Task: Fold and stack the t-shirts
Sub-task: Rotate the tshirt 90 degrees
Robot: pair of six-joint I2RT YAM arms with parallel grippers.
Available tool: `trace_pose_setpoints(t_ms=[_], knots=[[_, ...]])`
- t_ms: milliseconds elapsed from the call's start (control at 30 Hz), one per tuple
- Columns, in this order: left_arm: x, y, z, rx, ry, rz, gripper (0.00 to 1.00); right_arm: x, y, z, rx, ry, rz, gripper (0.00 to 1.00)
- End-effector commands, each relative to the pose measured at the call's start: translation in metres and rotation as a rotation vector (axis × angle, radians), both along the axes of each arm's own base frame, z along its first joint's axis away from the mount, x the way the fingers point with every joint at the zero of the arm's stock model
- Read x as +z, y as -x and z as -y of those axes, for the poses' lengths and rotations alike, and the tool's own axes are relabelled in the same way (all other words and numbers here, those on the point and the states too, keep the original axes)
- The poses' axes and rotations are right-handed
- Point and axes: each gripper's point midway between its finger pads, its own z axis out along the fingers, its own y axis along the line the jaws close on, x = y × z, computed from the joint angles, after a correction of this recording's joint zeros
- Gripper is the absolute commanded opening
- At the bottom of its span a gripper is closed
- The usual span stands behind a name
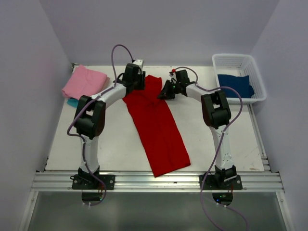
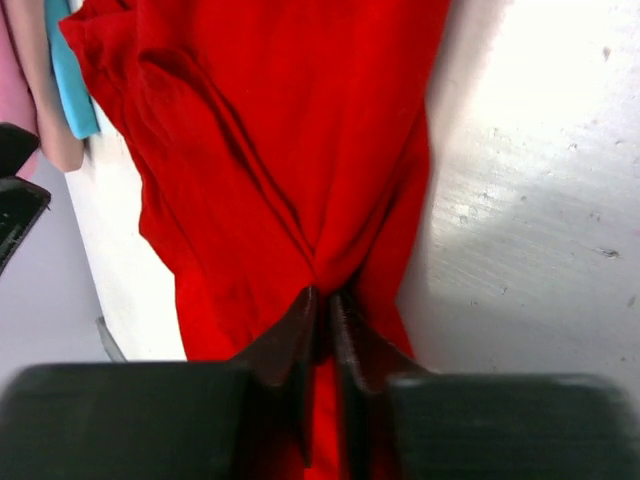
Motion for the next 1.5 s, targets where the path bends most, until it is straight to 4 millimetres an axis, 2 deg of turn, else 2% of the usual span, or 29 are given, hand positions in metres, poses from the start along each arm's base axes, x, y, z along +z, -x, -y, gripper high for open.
trace_pose_setpoints(t_ms=[0,100,267,467,567,767,900,1000,1167,1333,1467], knots=[[0.022,-0.006,-0.003,0.019,0.037,0.056,0.44,0.034,0.003,-0.008,0.031,-0.07,0.053,0.06],[0.021,-0.005,-0.003,0.017,0.035,0.052,0.42,0.037,0.007,-0.007,0.036,-0.076,0.053,0.04],[0.022,-0.003,-0.005,0.022,0.032,0.053,0.4,0.055,0.013,-0.004,0.048,-0.071,0.095,0.04],[0.022,-0.003,-0.005,0.02,0.034,0.051,0.39,0.083,0.018,-0.001,0.066,-0.066,0.148,0.11],[0.021,-0.002,-0.004,0.019,0.038,0.044,0.38,0.089,0.019,0.0,0.069,-0.064,0.155,0.16],[0.021,0.0,-0.005,0.021,0.038,0.043,0.38,0.083,0.022,0.0,0.072,-0.059,0.135,0.2],[0.024,-0.001,-0.005,0.021,0.043,0.049,0.38,0.078,0.025,0.001,0.073,-0.045,0.124,0.32],[0.023,-0.001,-0.004,0.018,0.046,0.048,0.37,0.072,0.027,0.004,0.068,-0.027,0.107,0.34],[0.023,0.0,-0.004,0.02,0.046,0.046,0.37,0.056,0.03,0.008,0.06,0.013,0.074,0.32],[0.024,-0.001,-0.004,0.021,0.048,0.048,0.36,0.05,0.032,0.008,0.059,0.013,0.058,0.25],[0.023,0.0,-0.004,0.019,0.049,0.047,0.35,0.055,0.033,0.003,0.069,-0.001,0.07,0.07]])
